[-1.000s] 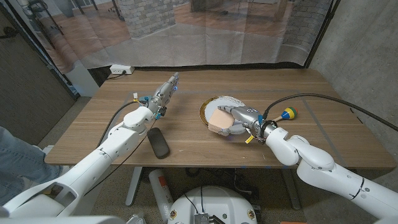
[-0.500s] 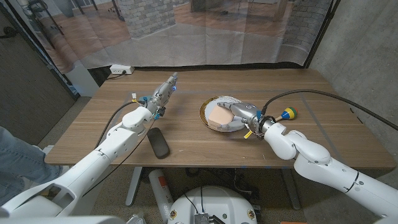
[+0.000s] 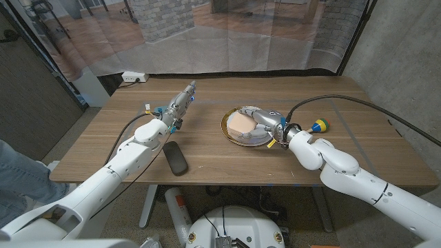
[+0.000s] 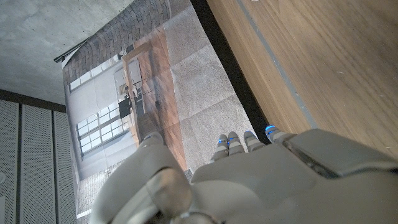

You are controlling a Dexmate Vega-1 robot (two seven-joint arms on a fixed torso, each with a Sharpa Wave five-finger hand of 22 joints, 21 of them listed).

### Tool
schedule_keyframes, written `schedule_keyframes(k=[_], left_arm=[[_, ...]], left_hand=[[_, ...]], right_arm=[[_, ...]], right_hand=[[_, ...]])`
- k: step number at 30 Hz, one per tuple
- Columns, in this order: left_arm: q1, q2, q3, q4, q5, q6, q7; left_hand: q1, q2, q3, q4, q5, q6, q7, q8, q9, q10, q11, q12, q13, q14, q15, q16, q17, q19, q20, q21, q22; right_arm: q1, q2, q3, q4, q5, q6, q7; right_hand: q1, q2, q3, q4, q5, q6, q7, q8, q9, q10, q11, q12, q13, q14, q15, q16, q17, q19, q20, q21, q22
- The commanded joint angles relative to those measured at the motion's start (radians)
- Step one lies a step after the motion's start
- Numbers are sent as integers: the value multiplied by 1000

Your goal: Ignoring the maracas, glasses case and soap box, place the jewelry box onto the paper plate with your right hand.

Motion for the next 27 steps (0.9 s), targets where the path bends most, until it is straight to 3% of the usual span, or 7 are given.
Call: schedule_keyframes(k=[1, 27], left_arm=[[-8, 0, 3, 0, 4, 2, -2], [-12, 3, 1, 3, 5, 6, -2]], left_hand=[[3, 8, -5, 1, -5, 4, 0, 1, 4, -6, 2, 1, 6, -33, 0, 2, 3, -95, 3, 6, 5], [6, 11, -9, 0, -6, 6, 0, 2, 4, -6, 3, 1, 6, -33, 1, 2, 3, -95, 2, 6, 5]], right_arm=[[53, 32, -24, 48, 1, 0, 4], [143, 88, -83, 146, -28, -38, -4]], right_hand=[[119, 134, 61, 49, -4, 7, 2, 2, 3, 114, -110, 5, 6, 100, -180, 3, 3, 10, -5, 4, 2], [124, 140, 68, 47, -16, 10, 1, -2, 4, 118, -109, 7, 13, 107, -184, 2, 12, 9, -6, 3, 2]])
